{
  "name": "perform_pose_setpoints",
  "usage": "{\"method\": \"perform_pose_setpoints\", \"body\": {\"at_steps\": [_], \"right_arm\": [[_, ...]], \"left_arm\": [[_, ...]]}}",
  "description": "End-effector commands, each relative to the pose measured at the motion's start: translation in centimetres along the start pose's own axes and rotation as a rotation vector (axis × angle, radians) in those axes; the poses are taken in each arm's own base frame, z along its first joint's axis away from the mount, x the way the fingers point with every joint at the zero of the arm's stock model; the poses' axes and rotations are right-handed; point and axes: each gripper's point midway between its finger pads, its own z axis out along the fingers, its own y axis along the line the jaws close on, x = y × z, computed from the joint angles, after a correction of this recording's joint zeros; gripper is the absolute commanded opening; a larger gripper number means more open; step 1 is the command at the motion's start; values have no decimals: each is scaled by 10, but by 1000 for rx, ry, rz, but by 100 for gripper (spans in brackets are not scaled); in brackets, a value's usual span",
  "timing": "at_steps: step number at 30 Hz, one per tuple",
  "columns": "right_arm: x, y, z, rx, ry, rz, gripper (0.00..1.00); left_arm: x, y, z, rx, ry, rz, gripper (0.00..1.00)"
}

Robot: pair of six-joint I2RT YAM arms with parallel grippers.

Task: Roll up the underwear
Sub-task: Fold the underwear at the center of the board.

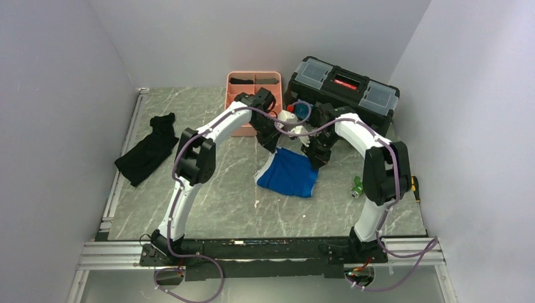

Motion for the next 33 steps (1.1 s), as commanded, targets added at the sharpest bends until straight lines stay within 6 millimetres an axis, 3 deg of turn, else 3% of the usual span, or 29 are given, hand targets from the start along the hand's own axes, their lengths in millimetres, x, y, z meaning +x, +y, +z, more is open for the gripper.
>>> {"method": "perform_pose_setpoints", "body": {"at_steps": [1, 11, 19, 33], "right_arm": [[-1, -27, -3, 11, -9, -3, 0], [11, -59, 16, -20, -16, 52, 5], [5, -76, 22, -8, -48, 70, 11], [7, -78, 28, -23, -47, 100, 17]], "left_arm": [[-28, 28, -9, -144, -99, 42, 0], [-44, 44, 0, -174, -160, 49, 0], [-34, 51, 9, -195, -148, 43, 0], [-23, 52, 20, -185, -120, 30, 3]]}}
